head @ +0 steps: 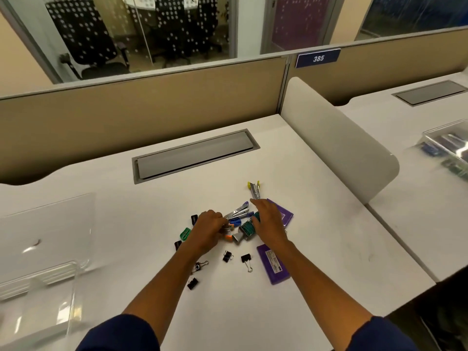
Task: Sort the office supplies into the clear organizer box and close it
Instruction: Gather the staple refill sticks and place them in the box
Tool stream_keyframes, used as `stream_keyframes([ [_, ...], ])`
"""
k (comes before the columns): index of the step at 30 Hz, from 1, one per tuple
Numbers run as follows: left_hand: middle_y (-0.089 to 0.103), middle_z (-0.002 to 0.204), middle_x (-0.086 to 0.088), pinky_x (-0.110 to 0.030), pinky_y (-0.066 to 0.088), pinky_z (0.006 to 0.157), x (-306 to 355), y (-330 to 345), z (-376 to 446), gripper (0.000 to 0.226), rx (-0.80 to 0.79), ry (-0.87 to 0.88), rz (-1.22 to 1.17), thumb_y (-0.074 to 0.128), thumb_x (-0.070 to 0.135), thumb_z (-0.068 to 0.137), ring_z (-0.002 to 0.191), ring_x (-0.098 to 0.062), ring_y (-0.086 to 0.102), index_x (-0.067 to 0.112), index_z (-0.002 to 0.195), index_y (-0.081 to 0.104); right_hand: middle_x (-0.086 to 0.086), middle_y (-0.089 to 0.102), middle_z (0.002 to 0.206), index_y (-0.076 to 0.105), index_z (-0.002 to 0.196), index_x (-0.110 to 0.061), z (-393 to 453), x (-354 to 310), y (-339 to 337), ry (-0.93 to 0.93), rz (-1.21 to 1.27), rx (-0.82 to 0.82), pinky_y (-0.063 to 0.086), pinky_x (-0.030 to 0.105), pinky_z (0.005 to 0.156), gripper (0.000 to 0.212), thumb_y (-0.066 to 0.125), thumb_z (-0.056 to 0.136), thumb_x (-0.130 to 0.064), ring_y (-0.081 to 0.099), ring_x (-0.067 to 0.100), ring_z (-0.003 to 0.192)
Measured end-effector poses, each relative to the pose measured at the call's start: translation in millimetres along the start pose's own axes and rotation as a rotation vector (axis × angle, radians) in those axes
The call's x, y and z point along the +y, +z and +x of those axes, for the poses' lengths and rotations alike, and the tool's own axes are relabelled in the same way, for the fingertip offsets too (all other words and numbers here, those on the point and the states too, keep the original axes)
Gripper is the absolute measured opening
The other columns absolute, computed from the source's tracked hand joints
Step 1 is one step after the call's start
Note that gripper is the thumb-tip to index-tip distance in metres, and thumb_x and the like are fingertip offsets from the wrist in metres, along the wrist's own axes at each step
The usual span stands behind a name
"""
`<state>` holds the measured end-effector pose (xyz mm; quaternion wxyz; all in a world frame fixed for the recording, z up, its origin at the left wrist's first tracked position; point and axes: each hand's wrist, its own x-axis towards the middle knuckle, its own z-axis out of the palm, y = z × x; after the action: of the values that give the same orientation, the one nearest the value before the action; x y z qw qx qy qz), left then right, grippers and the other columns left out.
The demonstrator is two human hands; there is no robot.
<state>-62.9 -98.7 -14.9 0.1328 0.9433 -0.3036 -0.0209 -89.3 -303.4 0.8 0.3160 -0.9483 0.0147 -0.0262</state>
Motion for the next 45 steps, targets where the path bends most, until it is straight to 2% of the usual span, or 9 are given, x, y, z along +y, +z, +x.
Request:
stream_keyframes([
  [6,0.064,0.102,-0.004,-0.031,0.048,0.081,-8.3,-16.7,-8.1,0.032,0.119,-0.33,-0.539,0.074,0.014,0.08,0.093,-0.018,0.058,0.013,0.11,0.065,0.007,0.049,0.142,0.047,0.139,-0.015,28.4,-11.7,6.7,-0.104,-0.063,-0.205,0.036,0.036,0.109,0.051,0.061,0.091,-0.007,0.043,0.026,0.131],
  [11,0.068,0.104,-0.003,-0.022,0.051,0.075,-15.6,-34.5,-10.0,0.026,0.177,-0.621,-0.931,0.068,0.017,0.086,0.091,-0.017,0.065,0.014,0.112,0.066,0.011,0.06,0.13,0.056,0.131,-0.014,44.2,-20.7,13.8,-0.172,-0.28,-0.326,0.044,0.044,0.102,0.049,0.061,0.085,0.002,0.053,0.03,0.121],
  [18,0.066,0.1,-0.017,-0.026,0.051,0.068,-19.8,-36.7,-15.4,0.019,0.078,-0.771,-1.214,0.056,0.012,0.095,0.082,-0.023,0.06,0.004,0.111,0.062,0.01,0.066,0.098,0.069,0.1,-0.013,50.2,-21.6,14.1,-0.239,-0.467,-0.295,0.053,0.038,0.079,0.022,0.066,0.082,-0.001,0.062,0.03,0.095],
  [24,0.065,0.098,-0.02,-0.029,0.05,0.063,-6.8,-39.3,-0.2,0.022,0.114,-0.929,-1.595,0.042,0.008,0.098,0.072,-0.023,0.059,-0.003,0.104,0.06,0.007,0.068,0.096,0.072,0.092,-0.016,51.3,-11.4,-1.2,-0.214,-0.202,-0.236,0.049,0.03,0.07,0.023,0.065,0.081,0.003,0.063,0.025,0.091],
  [29,0.065,0.088,-0.019,-0.031,0.053,0.06,-1.1,-36.9,9.9,0.032,0.081,-0.973,-1.817,0.036,0.017,0.097,0.065,-0.025,0.06,-0.005,0.11,0.055,0.005,0.067,0.107,0.068,0.106,-0.012,51.0,-28.2,-20.4,-0.405,-0.009,-0.222,0.049,0.033,0.093,0.032,0.069,0.08,0.005,0.059,0.022,0.106],
  [35,0.067,0.101,-0.017,-0.036,0.054,0.064,18.6,-35.0,23.5,0.068,-0.088,-0.92,-1.911,0.037,0.064,0.092,0.076,-0.029,0.063,0.005,0.114,0.062,0.005,0.067,0.113,0.069,0.111,-0.014,42.2,-56.3,-31.3,-0.535,-0.089,-0.331,0.047,0.036,0.098,0.03,0.067,0.085,-0.001,0.058,0.021,0.109],
  [40,0.065,0.088,-0.009,-0.027,0.048,0.052,23.9,-27.9,25.6,0.06,-0.117,-0.842,-1.911,0.042,0.068,0.087,0.062,-0.017,0.056,0.014,0.099,0.067,0.006,0.059,0.131,0.057,0.128,-0.016,41.7,-56.8,-28.2,-0.452,0.047,-0.3,0.046,0.031,0.101,0.043,0.062,0.088,-0.002,0.056,0.021,0.118],
  [42,0.064,0.085,-0.006,-0.024,0.041,0.047,21.7,-24.4,25.2,0.056,-0.095,-0.818,-1.875,0.047,0.064,0.087,0.055,-0.013,0.05,0.015,0.104,0.068,0.004,0.05,0.139,0.05,0.135,-0.021,45.4,-46.9,-29.0,-0.42,0.151,-0.224,0.041,0.022,0.101,0.056,0.067,0.085,-0.003,0.05,0.015,0.123],
  [45,0.063,0.082,-0.004,-0.023,0.036,0.047,18.6,-23.1,24.0,0.057,-0.061,-0.836,-1.848,0.049,0.062,0.087,0.051,-0.012,0.048,0.012,0.114,0.061,0.004,0.047,0.137,0.048,0.136,-0.022,52.2,-25.5,-31.1,-0.231,0.212,-0.06,0.048,0.027,0.098,0.065,0.072,0.08,-0.002,0.053,0.016,0.116],
])
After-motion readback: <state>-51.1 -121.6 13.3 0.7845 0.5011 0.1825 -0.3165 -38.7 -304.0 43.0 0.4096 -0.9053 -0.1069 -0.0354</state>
